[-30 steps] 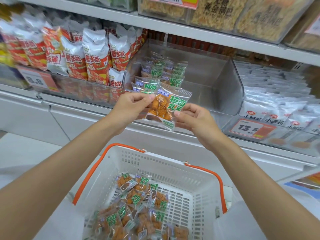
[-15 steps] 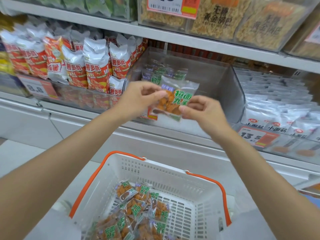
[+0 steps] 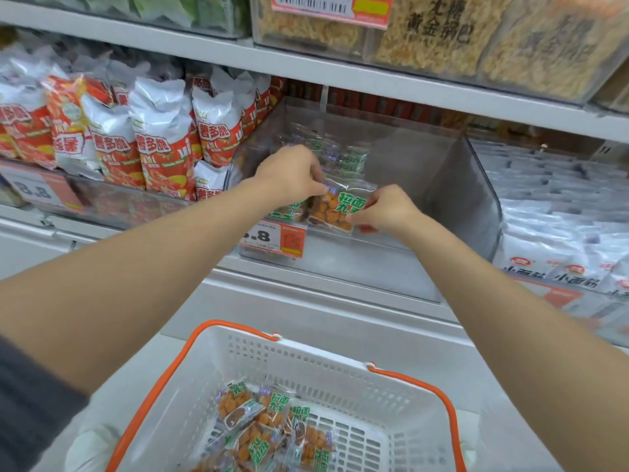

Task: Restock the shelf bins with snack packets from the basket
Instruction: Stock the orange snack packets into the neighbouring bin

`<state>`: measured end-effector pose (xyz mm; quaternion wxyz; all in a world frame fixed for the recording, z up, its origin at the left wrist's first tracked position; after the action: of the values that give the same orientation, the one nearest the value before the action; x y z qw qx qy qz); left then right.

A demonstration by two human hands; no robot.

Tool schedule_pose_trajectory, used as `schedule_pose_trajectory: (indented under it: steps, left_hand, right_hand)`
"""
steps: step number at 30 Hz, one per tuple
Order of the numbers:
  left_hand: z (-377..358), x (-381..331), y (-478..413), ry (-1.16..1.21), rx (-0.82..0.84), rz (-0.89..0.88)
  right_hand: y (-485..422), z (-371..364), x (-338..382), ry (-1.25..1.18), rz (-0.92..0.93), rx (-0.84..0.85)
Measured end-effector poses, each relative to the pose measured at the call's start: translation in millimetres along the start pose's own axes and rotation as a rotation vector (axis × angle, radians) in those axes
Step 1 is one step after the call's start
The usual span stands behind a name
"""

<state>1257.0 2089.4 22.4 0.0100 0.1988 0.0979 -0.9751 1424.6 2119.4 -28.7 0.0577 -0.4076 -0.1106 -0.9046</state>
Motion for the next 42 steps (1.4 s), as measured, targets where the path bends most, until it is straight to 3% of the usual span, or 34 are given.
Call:
schedule_pose_trajectory:
  steps: [12, 15, 18, 22, 24, 28, 35, 42]
  left_hand:
    - [-2.3, 7.7, 8.1, -0.031, -0.053, 0.069]
    - [4.3, 4.7, 19.1, -0.032, -0.109, 0.072]
    - [16.1, -4.2, 41.4, 0.017, -0.208, 0.062]
    - [20.7, -22.3, 84.1, 0.100, -0.254, 0.051]
    - [14.4, -28.2, 107.3, 0.151, -0.227, 0.034]
    - [-21.5, -17.0, 154.0, 0.129, -0.070, 0.040]
    - [-123.2, 42.9, 216.8, -0.042, 0.484, 0.103]
    - [-177.2, 73.6, 248.8, -0.303, 0.796, 0.057]
  right_hand:
    - [-4.1, -12.9, -8.9, -0.190, -0.102, 0.076]
    - [1.9, 1.6, -10.2, -0.091, -0.068, 0.016]
    - [21.3, 29.6, 3.9, 0.096, 0.102, -0.189]
    - [84.6, 48.1, 34.6, 0.058, 0.516, -0.441]
    - [119.1, 41.4, 39.8, 0.048, 0.664, -0.474]
    - [158.0, -9.1, 10.7, 0.052, 0.692, -0.308]
    - [154.9, -139.7, -103.5, 0.257, 0.282, 0.304]
    - [168.7, -243.2, -218.2, 0.391, -0.091, 0.653]
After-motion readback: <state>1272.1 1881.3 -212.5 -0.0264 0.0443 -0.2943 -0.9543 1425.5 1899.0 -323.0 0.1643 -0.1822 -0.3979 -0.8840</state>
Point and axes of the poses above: each hand's wrist, its own y-axis away from the middle knuckle, its own z-axis out of the back of the hand, x = y × z, the point moved 9 cm from there along -y, towards the middle knuckle, and after that the axes turned 5 degrees about -y, right-handed, at the moved point
